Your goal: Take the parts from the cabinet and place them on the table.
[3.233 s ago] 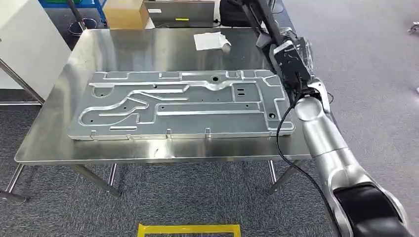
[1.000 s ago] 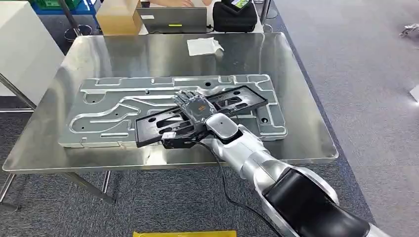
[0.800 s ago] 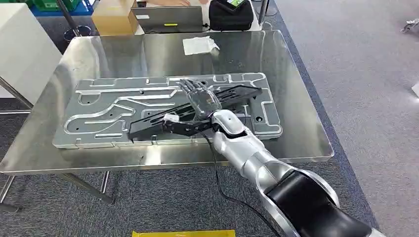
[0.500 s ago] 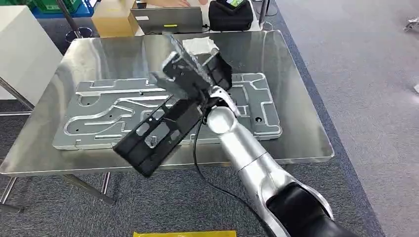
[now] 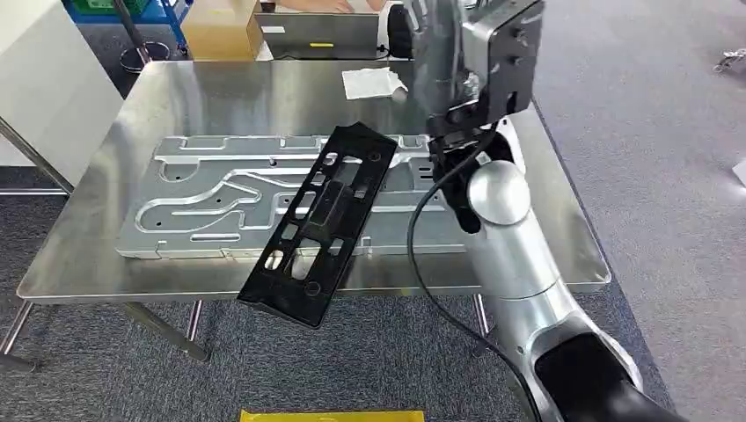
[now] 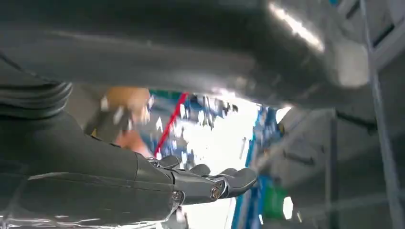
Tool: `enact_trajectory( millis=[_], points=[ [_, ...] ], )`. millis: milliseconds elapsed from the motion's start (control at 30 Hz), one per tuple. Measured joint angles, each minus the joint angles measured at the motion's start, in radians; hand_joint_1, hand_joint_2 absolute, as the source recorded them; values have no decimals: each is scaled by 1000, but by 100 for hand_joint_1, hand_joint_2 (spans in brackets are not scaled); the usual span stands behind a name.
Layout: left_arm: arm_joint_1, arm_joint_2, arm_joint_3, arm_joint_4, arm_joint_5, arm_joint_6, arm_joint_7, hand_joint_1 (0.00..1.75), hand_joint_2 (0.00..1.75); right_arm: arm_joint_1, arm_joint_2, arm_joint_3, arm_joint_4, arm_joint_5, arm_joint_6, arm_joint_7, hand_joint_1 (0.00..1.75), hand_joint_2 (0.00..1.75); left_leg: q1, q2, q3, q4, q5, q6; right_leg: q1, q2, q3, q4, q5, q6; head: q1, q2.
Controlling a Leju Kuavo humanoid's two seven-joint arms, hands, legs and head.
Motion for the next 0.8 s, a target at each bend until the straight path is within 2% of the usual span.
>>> enact_trajectory(
  millis=[33,67,133,167,200,233,300,333,367,400,433,500,533,567,667,700,733,767,800],
  points=[
    [3,-5,0,0,-4,-8,-2,0,0,1,-21,-5,-4,2,-11,-10,0,0,-5,0,-3,3,-2,-3,5,-1,22,-46,-8,-9,0,0],
    [3,-4,0,0,-8,-14,-5,0,0,3,-42,-12,-5,2,-19,-23,0,0,-6,0,-6,4,-2,-7,6,-3,19,-54,-3,-7,0,0],
    [3,-4,0,0,-15,-21,-7,0,0,21,-83,-24,-4,1,-35,-61,0,0,-2,2,-5,-1,0,-15,10,-1,18,-55,-2,-11,0,0],
    [3,-4,0,0,-16,-21,-8,0,0,28,-97,-30,-4,0,-39,-74,0,0,-4,2,-3,-2,0,-20,5,-1,20,-61,2,-16,0,0],
    [3,-2,0,-1,-21,-21,-9,0,0,34,-106,-34,-4,6,-54,-89,0,0,-4,4,-7,6,-9,-25,-6,-3,25,-70,7,-22,0,0],
    [3,-2,0,-1,-22,-21,-10,0,0,39,-112,-36,-4,15,-66,-104,0,0,-5,5,-18,38,-33,-32,-8,-2,26,-72,8,-27,0,0],
    [3,-2,0,-1,-23,-20,-11,0,0,58,-128,-39,-8,28,-94,-136,0,0,3,5,-89,195,-117,-41,-8,-3,26,-72,8,-29,-1,0],
    [3,-2,0,-1,-23,-20,-11,0,0,72,-136,-42,-12,30,-106,-149,0,0,6,5,-124,270,-145,-45,-8,-3,25,-71,8,-29,-1,0],
    [3,-2,1,-1,-22,-21,-11,0,0,88,-144,-46,-20,30,-115,-164,0,0,8,5,-145,314,-153,-49,-8,-4,25,-71,8,-29,-1,0],
    [5,-2,3,-1,-22,-22,-10,0,0,107,-153,-50,-32,32,-121,-184,0,0,10,6,-143,307,-135,-50,-9,-4,26,-71,7,-29,-1,0],
    [5,-1,5,-1,-22,-22,-10,0,0,123,-160,-56,-46,34,-123,-199,0,175,12,6,-117,250,-97,-51,-10,-3,27,-69,6,-27,-1,0],
    [5,1,5,-1,-22,-24,-10,0,0,141,-173,-62,-70,44,-124,-216,0,175,14,6,-24,66,-7,-49,-12,-2,28,-62,5,-20,-1,0],
    [4,1,6,-1,-20,-28,-11,0,0,152,-177,-65,-80,53,-136,-226,0,175,13,5,3,15,-11,-45,-10,0,25,-59,2,-15,-1,0],
    [4,1,8,-1,-17,-32,-16,0,0,166,-183,-70,-92,59,-144,-235,0,175,7,3,4,4,-6,-38,-7,1,21,-52,3,-9,0,0],
    [3,0,21,-1,-11,-35,-25,0,0,250,-195,-87,-137,35,-124,-268,0,175,4,1,-2,8,2,-23,-8,-1,22,-62,14,11,0,0],
    [3,0,24,-1,-11,-35,-26,0,0,277,-202,-92,-151,28,-115,-279,0,175,12,3,-1,-7,12,-9,-11,0,19,-58,4,19,0,0],
    [3,-1,26,-1,-10,-35,-28,0,0,297,-209,-96,-159,23,-114,-285,0,175,10,4,-4,-11,19,-1,-13,0,12,-38,-25,22,0,0],
    [2,0,28,-1,-10,-35,-28,0,0,313,-216,-104,-167,21,-114,-288,0,175,9,5,-12,-11,25,7,-14,0,-12,22,-80,22,0,0],
    [2,0,30,-1,-10,-35,-29,0,0,325,-220,-110,-172,20,-113,-290,0,175,7,5,-20,-11,29,9,-13,0,-38,94,-126,24,0,0]
  ],
)
